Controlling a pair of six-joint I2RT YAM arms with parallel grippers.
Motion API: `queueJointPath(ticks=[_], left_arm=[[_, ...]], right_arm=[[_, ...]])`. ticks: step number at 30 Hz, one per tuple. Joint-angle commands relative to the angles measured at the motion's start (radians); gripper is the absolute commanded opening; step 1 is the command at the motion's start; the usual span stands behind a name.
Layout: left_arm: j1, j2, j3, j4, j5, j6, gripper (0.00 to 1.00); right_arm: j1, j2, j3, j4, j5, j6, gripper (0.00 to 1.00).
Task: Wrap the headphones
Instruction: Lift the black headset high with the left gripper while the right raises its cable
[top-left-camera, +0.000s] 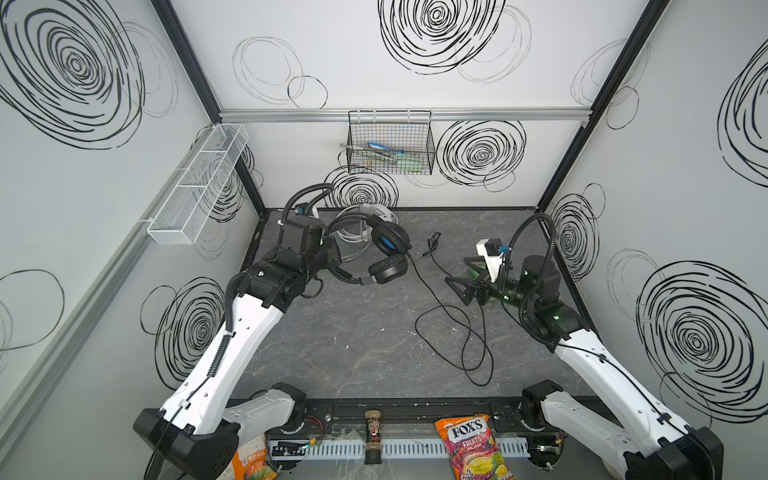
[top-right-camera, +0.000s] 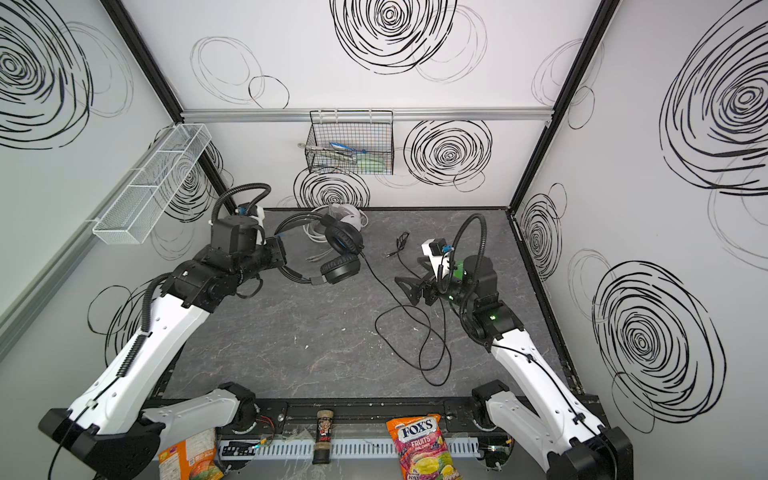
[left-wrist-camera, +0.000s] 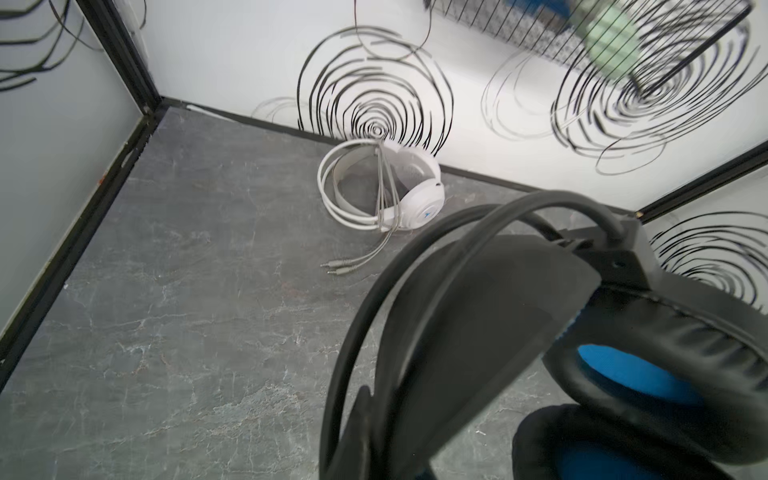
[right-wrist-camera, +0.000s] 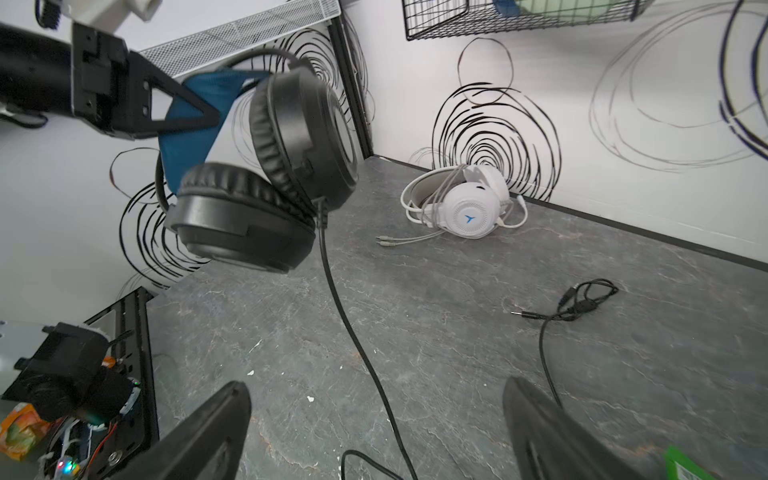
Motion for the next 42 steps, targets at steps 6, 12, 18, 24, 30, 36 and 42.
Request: queueJointPath(ticks=[6, 12, 18, 24, 30, 36, 42], left_arm=[[0.002, 0.008, 0.256, -0.034, 0.034, -0.025, 0.0], [0.001, 0.034, 0.382, -0.077, 0.072, -0.031, 0.0], [0.001, 0.048, 0.463, -0.099, 0.115, -0.04, 0.0], [0.003, 0.082, 0.574, -0.122, 0.162, -0.061, 0.0], [0.003, 0.099, 0.649, -0.132, 0.174, -0.074, 0.0], [0.019, 0.109, 0.702, -0.149, 0.166, -0.07, 0.0], [0.069, 0.095, 0.697, -0.146, 0.16, -0.064, 0.0]], right_arm=[[0.143, 0.121, 0.094, 0.081, 0.006, -0.072, 0.98], [0.135, 0.203, 0.147, 0.168, -0.032, -0.035, 1.0], [0.138, 0.254, 0.187, 0.218, -0.027, -0.027, 0.98], [0.139, 0.261, 0.182, 0.249, -0.041, -0.006, 0.89], [0.139, 0.253, 0.164, 0.264, -0.041, 0.001, 0.77], [0.137, 0.24, 0.153, 0.256, -0.01, -0.006, 0.6], [0.127, 0.212, 0.151, 0.213, 0.045, -0.031, 0.36]])
